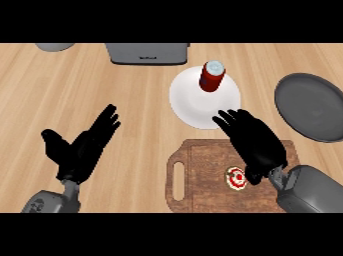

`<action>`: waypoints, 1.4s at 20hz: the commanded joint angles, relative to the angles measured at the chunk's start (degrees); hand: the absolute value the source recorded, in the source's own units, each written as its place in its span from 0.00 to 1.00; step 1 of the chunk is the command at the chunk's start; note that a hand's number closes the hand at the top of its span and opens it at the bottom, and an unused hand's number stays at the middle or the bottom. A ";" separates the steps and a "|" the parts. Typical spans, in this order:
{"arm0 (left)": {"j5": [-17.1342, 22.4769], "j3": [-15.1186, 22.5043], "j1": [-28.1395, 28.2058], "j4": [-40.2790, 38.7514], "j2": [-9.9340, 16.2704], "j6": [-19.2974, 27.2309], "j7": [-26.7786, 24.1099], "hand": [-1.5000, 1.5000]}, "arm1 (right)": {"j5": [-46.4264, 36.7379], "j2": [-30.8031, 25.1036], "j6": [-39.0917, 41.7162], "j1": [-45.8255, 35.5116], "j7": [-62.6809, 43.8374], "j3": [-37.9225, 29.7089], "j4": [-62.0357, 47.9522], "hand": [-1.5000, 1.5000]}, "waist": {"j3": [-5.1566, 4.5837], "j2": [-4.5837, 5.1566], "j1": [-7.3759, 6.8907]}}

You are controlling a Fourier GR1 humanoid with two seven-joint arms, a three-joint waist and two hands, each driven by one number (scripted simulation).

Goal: Pick the cupcake from the cutting board and place it in the pan

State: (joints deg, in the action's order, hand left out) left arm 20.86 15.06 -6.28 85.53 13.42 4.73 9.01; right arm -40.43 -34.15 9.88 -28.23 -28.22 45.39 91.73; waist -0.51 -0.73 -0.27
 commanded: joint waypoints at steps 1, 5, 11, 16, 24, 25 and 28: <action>-0.09 -0.09 -0.68 0.14 0.50 -0.32 0.98 0.50 | -3.76 3.93 14.46 -3.94 -14.37 5.99 -0.88 0.00 | 0.09 0.20 -0.72; 0.02 0.01 -0.82 0.73 -0.23 -0.22 0.72 0.50 | 0.80 11.31 29.86 -4.55 -25.74 8.46 -2.13 0.00 | 0.09 0.28 -0.47; -0.43 0.20 0.51 0.49 -1.31 0.46 0.33 0.50 | 3.57 23.02 41.98 -4.11 -39.84 7.27 -4.51 0.00 | 0.30 0.34 0.59; 0.03 -0.55 1.79 3.64 -0.01 0.21 1.84 0.50 | -0.64 32.06 38.45 -0.55 -45.14 7.71 -11.82 0.00 | 0.42 0.40 0.26; -1.47 0.20 1.63 4.20 -1.36 0.79 1.71 0.50 | -7.97 31.16 40.89 -0.20 -42.26 7.21 -14.13 0.00 | 0.46 0.47 0.17; -1.17 -0.49 3.29 3.94 -0.06 0.30 2.00 0.50 | -8.91 28.50 42.90 1.74 -43.44 7.81 -8.80 0.00 | 0.44 0.21 0.76; -1.12 -0.76 3.90 3.74 -0.19 -0.73 0.14 0.50 | -13.34 24.70 41.16 1.71 -40.43 7.38 -10.50 0.00 | 0.45 0.35 0.64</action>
State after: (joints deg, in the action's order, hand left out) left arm 19.71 14.43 -4.21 88.34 12.86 4.67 9.90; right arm -50.32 -6.74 46.94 -27.25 -59.97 52.64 80.53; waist -0.07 -0.33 0.33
